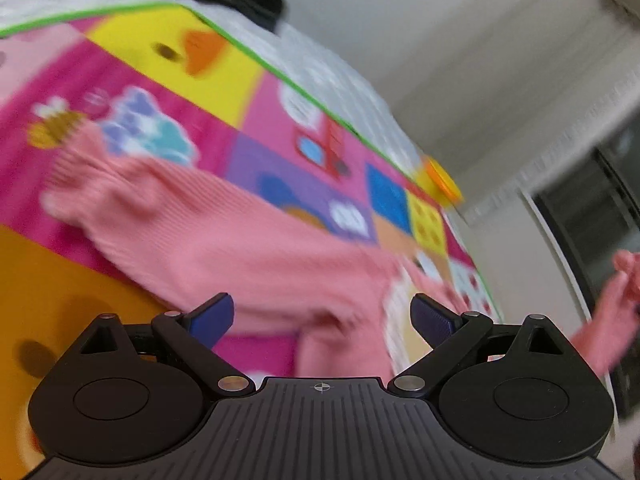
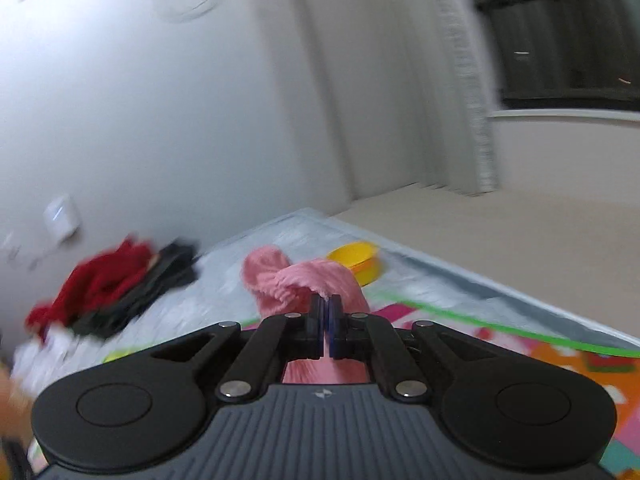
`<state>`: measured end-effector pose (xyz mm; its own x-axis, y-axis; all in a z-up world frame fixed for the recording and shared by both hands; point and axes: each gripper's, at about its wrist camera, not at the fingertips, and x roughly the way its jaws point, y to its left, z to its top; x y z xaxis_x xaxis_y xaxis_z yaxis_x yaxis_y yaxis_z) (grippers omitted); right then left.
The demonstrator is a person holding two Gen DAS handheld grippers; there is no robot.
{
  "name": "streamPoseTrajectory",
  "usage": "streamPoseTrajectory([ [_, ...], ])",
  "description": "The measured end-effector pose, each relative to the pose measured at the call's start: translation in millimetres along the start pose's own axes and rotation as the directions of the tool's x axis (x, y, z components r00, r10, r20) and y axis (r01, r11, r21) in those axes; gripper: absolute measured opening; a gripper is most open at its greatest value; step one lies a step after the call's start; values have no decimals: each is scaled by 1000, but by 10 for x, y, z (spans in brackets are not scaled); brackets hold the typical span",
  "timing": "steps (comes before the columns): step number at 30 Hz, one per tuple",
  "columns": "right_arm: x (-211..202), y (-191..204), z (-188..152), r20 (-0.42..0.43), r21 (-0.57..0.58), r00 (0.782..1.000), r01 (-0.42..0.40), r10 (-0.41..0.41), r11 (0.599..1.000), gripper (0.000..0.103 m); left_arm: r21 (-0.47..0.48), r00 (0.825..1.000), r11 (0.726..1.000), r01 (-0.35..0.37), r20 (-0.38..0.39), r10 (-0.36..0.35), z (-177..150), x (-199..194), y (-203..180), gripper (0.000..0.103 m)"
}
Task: Fold clothes
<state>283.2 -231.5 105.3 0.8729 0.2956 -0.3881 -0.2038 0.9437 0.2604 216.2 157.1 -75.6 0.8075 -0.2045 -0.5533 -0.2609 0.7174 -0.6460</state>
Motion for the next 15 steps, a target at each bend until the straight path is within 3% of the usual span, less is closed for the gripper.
streamPoseTrajectory([
  [4,408,456,-345,-120,-96,992,-62,50,993,2,-78,999,997,-23,21,25,119,-43,148,98],
  [10,727,844,-571,-174,-132,981,-106,82,986,6,-109,1000,994,-10,21,12,175,-31,231,99],
  [11,750,876,-553,-169,-135,982,-106,83,985,14,-112,1000,994,-10,20,13,177,-27,242,99],
  [12,762,896,-536,-162,-135,983,-106,83,985,33,-120,1000,993,-10,15,12,181,-10,257,99],
  [14,713,848,-504,-141,-125,987,-97,80,987,58,-134,1000,991,-1,-1,1,165,4,280,99],
  [15,697,808,-501,-141,-117,987,-93,76,989,60,-141,1000,990,6,-10,-7,160,22,288,99],
])
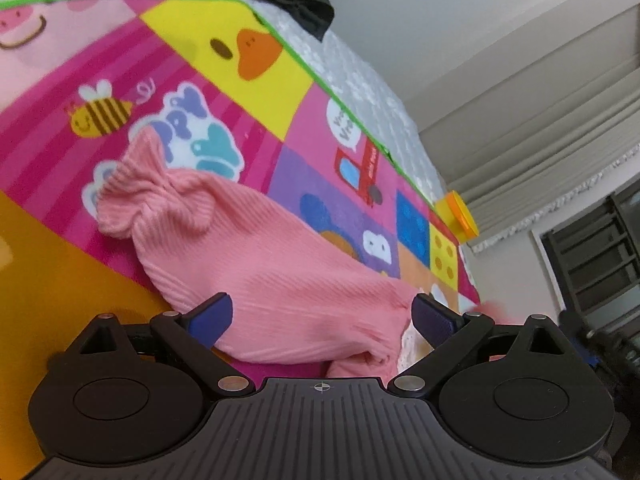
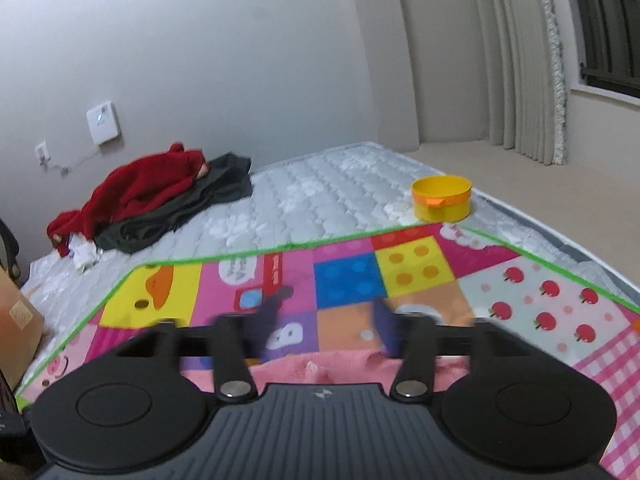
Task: Fold clothes
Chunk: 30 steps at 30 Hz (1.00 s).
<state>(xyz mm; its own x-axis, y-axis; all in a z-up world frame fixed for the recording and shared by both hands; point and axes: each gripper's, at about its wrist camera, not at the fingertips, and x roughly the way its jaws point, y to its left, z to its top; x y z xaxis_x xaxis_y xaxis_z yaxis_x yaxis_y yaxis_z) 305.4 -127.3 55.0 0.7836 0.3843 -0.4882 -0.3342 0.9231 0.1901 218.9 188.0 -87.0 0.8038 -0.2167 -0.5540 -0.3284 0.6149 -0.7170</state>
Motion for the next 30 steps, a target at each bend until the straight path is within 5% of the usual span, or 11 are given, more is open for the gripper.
streamPoseTrajectory([
  [5,-232,-268,-242,-21,125,999,33,-31,992,60,-101,993,992,80,-77,-87,-51,91,83,99],
  [9,-601,-441,-718,0,277,997,72,-75,958,67,-193,993,978,84,-65,-98,-116,75,178,97],
  [15,-981,-728,-1321,19,448,990,120,-143,886,72,-351,1000,936,12,-11,-16,-282,-299,298,86],
  [19,-1084,-817,-1318,65,440,984,122,-167,890,77,-347,996,935,-72,28,88,-237,-326,222,85],
  [23,-1238,-854,-1319,146,403,970,124,-197,907,86,-265,972,940,-213,36,230,-112,-66,177,71],
  [24,-1275,-881,-1315,162,399,963,134,-214,907,87,-185,964,951,-247,53,261,-75,-10,86,56],
  [25,-1311,-919,-1317,177,401,957,144,-231,904,87,-79,956,957,-280,67,286,-33,57,-33,19],
  [26,-1344,-974,-1323,190,416,951,149,-246,897,89,29,948,950,-312,83,308,10,126,-153,6],
  [30,-1414,-1238,-1363,211,525,942,117,-262,843,90,220,948,925,-310,137,286,114,162,-587,5],
])
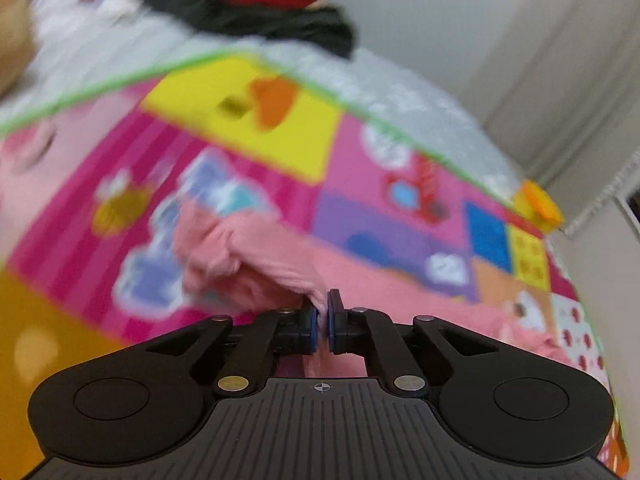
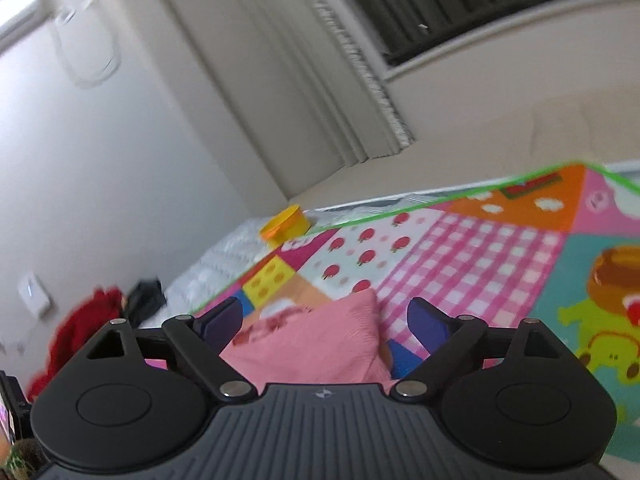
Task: Fold clothes
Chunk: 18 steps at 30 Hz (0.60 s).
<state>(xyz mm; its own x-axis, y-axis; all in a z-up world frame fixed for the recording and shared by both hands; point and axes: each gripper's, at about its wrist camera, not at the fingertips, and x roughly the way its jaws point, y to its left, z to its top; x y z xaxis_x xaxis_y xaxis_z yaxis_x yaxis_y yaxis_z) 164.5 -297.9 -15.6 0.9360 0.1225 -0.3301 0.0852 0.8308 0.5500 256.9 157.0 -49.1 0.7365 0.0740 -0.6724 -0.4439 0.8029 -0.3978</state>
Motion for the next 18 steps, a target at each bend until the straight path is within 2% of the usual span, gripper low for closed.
streamPoseTrajectory([
  [2,18,-100,27,3,42,1000,5,-5,999,90,86,996,995,59,57,-64,86,-151,-289,5],
  [4,33,-166,39,3,60,1000,11,-11,998,90,217,981,968,129,118,-157,97,-340,-658,5],
  [6,34,-225,44,3,76,1000,14,-15,997,90,374,956,908,187,143,-256,-32,-491,-1084,5],
  [7,34,-251,44,3,85,1000,17,-17,996,90,429,947,876,219,124,-297,-134,-510,-1249,5],
  [10,31,-307,45,3,106,1000,27,-28,994,91,555,918,771,312,34,-396,-460,-513,-1681,6],
  [12,30,-331,46,1,114,999,33,-33,993,96,604,906,707,367,-61,-418,-721,-437,-1870,6],
  [14,28,-330,40,1,101,999,41,-41,994,100,659,892,625,418,-167,-419,-1001,-364,-2014,17],
  [16,46,-311,27,-5,72,999,54,-54,996,103,702,878,548,455,-250,-409,-1255,-330,-2078,40],
  [17,69,-308,14,-17,64,998,57,-57,996,103,705,874,537,463,-263,-409,-1316,-343,-2046,46],
  [18,91,-305,0,-29,56,998,61,-59,997,103,708,871,528,470,-273,-409,-1371,-358,-2009,60],
])
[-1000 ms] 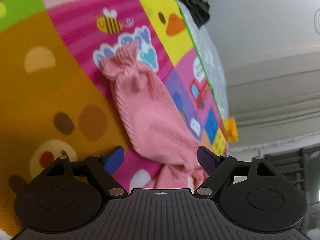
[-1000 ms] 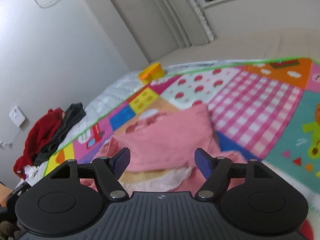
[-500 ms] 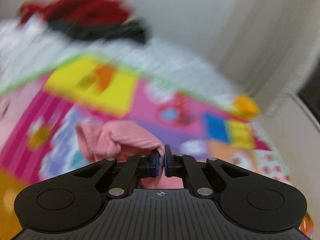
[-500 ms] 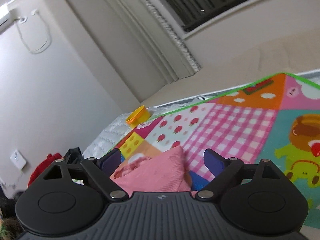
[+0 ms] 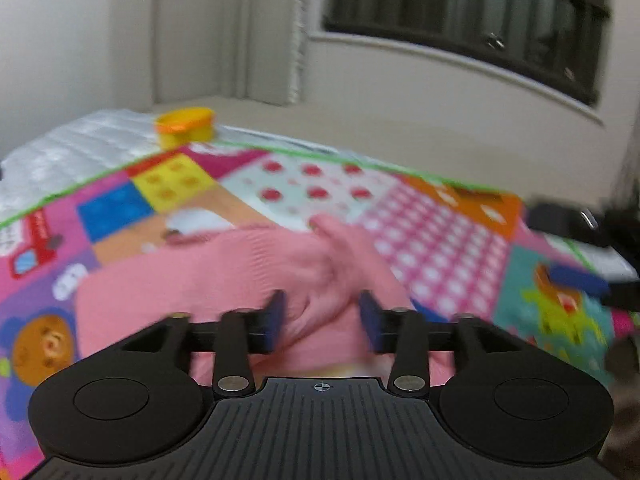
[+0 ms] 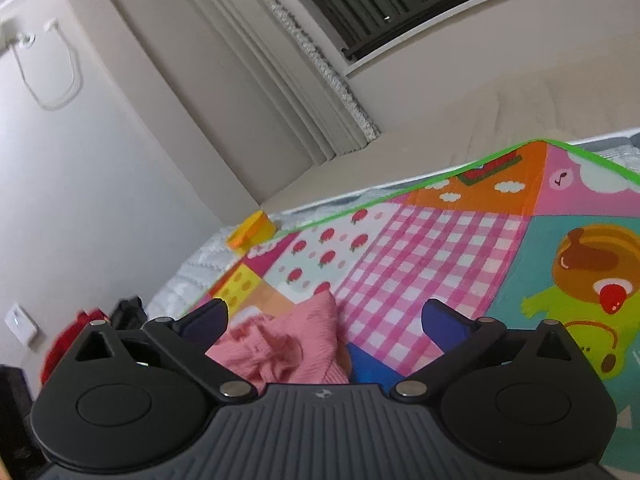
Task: Fold clothes
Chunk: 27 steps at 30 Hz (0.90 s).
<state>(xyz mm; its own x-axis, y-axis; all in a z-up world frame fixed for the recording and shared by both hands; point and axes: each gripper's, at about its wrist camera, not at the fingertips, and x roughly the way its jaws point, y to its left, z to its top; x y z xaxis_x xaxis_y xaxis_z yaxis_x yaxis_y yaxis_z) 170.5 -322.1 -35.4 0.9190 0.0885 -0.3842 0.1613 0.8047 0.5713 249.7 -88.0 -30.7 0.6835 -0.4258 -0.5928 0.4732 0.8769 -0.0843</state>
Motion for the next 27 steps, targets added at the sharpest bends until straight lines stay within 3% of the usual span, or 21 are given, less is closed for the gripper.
streamPoseTrajectory([
  [3,94,-26,-45,-73,11,997,-4,4,1000,103,-50,1000,999,6,8,-5,-190,-145,-24,79],
  [6,157,-9,-113,-118,0,993,-11,11,1000,103,-156,998,986,-58,14,61,-279,-318,103,82],
  [8,160,84,-162,-120,-54,992,-38,31,998,103,-241,992,963,-121,11,128,-338,-409,274,84],
  [10,164,213,-218,-132,-127,989,-76,59,989,102,-358,985,921,-153,22,172,-408,-461,484,88],
  [11,198,301,-247,-141,-182,989,-72,46,981,94,-410,985,901,-142,29,169,-457,-474,590,88],
  [12,233,390,-277,-148,-236,988,-68,33,969,75,-460,986,878,-129,36,163,-506,-485,696,89],
  [14,316,561,-330,-160,-338,987,-61,6,939,51,-504,991,859,-85,43,123,-588,-467,863,89],
  [17,599,731,-350,-156,-438,987,-44,-27,898,51,-524,996,851,-20,60,60,-623,-452,1053,91],
  [20,1009,807,-370,-213,-434,976,-52,-46,899,62,-523,996,852,16,85,34,-603,-455,1178,95],
  [22,1261,833,-380,-294,-373,956,-91,-25,923,51,-519,995,855,19,94,35,-587,-455,1242,95],
  [23,1336,866,-368,-322,-352,947,-106,-14,930,23,-517,995,856,20,98,36,-579,-455,1274,95],
  [24,1369,912,-324,-339,-334,941,-125,5,934,18,-515,994,857,22,102,36,-571,-456,1307,95],
  [27,1224,1069,-110,-275,-387,961,-144,35,911,17,-537,992,842,54,125,17,-561,-467,1395,96],
])
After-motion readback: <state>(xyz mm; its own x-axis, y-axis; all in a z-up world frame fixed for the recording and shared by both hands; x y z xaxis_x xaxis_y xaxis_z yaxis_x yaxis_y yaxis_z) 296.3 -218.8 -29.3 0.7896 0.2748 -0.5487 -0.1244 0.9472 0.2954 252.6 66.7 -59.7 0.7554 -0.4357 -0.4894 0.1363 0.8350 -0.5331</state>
